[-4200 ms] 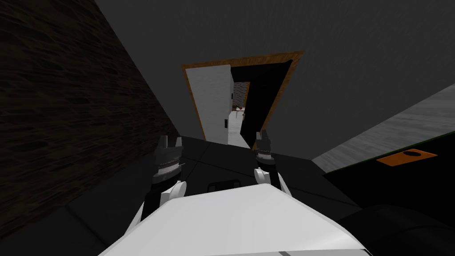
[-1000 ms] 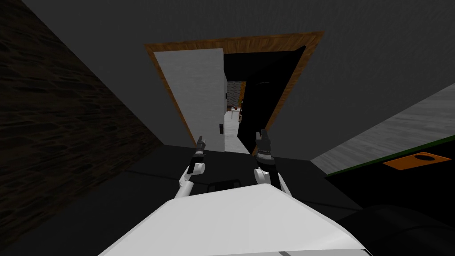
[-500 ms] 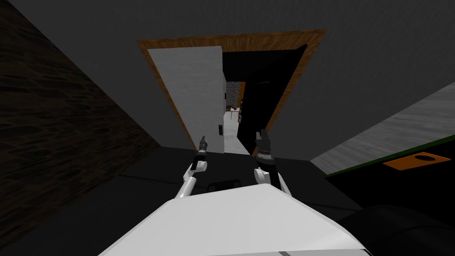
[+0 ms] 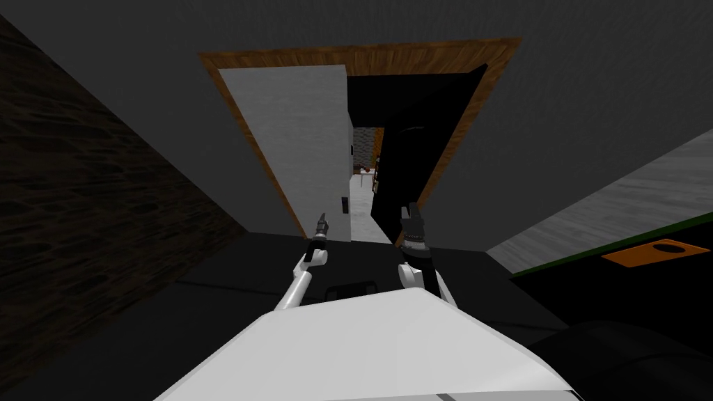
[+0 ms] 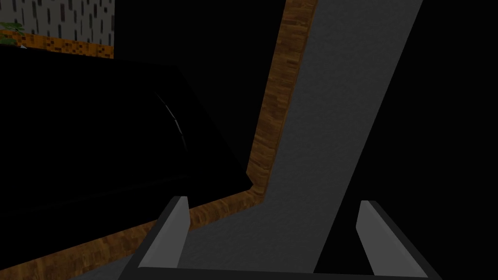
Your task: Push the door open
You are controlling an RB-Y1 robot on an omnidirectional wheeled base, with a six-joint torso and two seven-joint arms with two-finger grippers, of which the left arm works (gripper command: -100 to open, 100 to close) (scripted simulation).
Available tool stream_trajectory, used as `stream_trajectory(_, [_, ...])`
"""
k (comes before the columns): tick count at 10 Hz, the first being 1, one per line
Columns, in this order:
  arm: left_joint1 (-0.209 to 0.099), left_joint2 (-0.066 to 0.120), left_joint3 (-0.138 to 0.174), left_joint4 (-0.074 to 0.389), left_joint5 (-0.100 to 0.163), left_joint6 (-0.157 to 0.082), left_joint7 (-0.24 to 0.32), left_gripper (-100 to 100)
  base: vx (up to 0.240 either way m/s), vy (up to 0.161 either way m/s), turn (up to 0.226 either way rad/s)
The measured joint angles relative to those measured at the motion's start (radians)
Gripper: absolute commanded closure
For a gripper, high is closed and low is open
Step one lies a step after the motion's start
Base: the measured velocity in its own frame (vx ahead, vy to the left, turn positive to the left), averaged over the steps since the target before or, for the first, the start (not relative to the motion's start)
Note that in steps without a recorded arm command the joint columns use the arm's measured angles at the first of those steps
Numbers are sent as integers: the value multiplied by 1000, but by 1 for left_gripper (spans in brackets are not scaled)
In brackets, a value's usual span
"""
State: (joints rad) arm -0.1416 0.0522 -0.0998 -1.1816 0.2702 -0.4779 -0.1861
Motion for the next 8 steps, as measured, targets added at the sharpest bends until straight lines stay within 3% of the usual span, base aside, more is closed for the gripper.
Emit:
stream_trajectory(3, [-49, -11, -9, 78, 16, 10, -18, -100, 98, 5, -35])
stream_trajectory(6, [-86, -27, -15, 126, 31, 34, -41, -100, 83, 3, -24])
stream_trajectory(8, [-109, -31, -17, 164, 36, 33, -45, -100, 56, 4, -19])
